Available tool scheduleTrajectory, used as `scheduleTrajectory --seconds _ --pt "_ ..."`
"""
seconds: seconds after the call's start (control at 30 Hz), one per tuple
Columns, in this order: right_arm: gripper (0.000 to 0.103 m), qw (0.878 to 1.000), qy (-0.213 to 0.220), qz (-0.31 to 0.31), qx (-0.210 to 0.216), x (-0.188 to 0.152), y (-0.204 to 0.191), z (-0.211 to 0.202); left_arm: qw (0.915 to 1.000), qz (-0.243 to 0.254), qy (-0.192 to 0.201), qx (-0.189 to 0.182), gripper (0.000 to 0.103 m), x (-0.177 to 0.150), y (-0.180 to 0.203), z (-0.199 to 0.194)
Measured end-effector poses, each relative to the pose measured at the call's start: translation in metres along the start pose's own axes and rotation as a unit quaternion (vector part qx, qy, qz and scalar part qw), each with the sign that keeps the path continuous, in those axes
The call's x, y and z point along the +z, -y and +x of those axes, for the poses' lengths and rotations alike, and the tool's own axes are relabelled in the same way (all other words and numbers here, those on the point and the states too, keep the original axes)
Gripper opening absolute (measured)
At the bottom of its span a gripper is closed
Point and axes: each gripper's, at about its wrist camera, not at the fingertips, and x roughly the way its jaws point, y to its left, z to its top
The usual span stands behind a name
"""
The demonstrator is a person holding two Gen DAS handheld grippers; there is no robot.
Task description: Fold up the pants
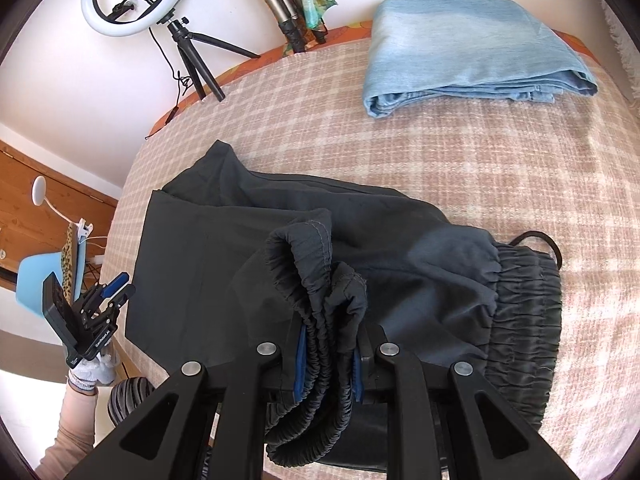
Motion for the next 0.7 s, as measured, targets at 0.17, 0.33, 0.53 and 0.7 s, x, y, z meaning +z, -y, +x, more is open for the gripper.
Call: scheduleTrajectory --seconds 0.17,0.33,0.53,0.7 --pt "0.017 1.0 0.001 0.016 -0.011 -0.004 0.026 -0.004 0.9998 0.017 -0.01 -0.009 0.028 0.001 0.012 0.01" --pt "0.017 0.999 0.011 0.031 -0.018 -0.005 0.046 -0.007 0.9995 0.021 -0.021 -0.012 0.028 -0.001 0.017 0.021" --pt "0.032 0.998 0.016 0.029 -0.048 -0.009 0.057 -0.01 0.9993 0.02 -0.028 -0.016 0.028 -0.004 0.018 0.026" --pt "0.041 0.992 0.068 0.021 -0.1 -0.019 0.043 -0.041 0.9992 0.021 -0.028 -0.019 0.028 -0.003 0.018 0.028"
